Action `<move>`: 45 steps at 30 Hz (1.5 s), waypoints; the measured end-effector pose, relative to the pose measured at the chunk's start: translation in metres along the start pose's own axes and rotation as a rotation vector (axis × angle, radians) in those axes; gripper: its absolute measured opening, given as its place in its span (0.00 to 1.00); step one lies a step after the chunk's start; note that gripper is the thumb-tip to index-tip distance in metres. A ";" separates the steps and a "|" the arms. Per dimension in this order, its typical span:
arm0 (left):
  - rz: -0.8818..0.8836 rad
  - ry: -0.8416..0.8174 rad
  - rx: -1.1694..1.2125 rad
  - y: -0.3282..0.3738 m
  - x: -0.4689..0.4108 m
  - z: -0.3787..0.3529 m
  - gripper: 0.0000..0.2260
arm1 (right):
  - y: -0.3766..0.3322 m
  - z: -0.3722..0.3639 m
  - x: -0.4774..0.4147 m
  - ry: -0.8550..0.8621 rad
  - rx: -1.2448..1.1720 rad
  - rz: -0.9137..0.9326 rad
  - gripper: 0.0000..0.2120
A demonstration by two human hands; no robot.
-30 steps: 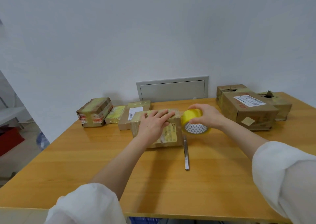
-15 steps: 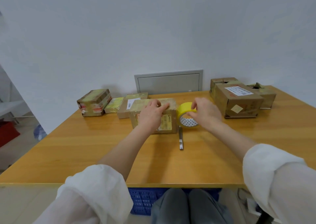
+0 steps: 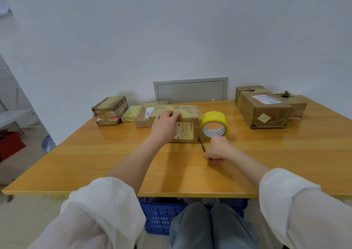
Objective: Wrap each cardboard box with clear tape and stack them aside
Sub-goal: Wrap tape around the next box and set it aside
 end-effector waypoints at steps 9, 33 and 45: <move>0.084 -0.036 0.060 -0.026 0.000 0.007 0.26 | 0.017 0.043 0.015 -0.361 -0.228 -0.100 0.03; 0.674 0.113 0.594 -0.089 0.009 0.047 0.07 | -0.115 0.041 -0.032 0.425 -0.012 0.386 0.23; 0.600 -0.300 -0.187 -0.165 0.047 -0.009 0.09 | -0.118 0.004 -0.064 0.517 0.182 0.488 0.20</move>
Point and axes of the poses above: each hand's wrist, its own x-axis away from the middle knuckle, its own z-axis out of the back of the hand, y = z × x, the point moved 2 cm from there along -x, towards the middle knuckle, and after that the axes turned 10 degrees about y, right-handed, at the moved point
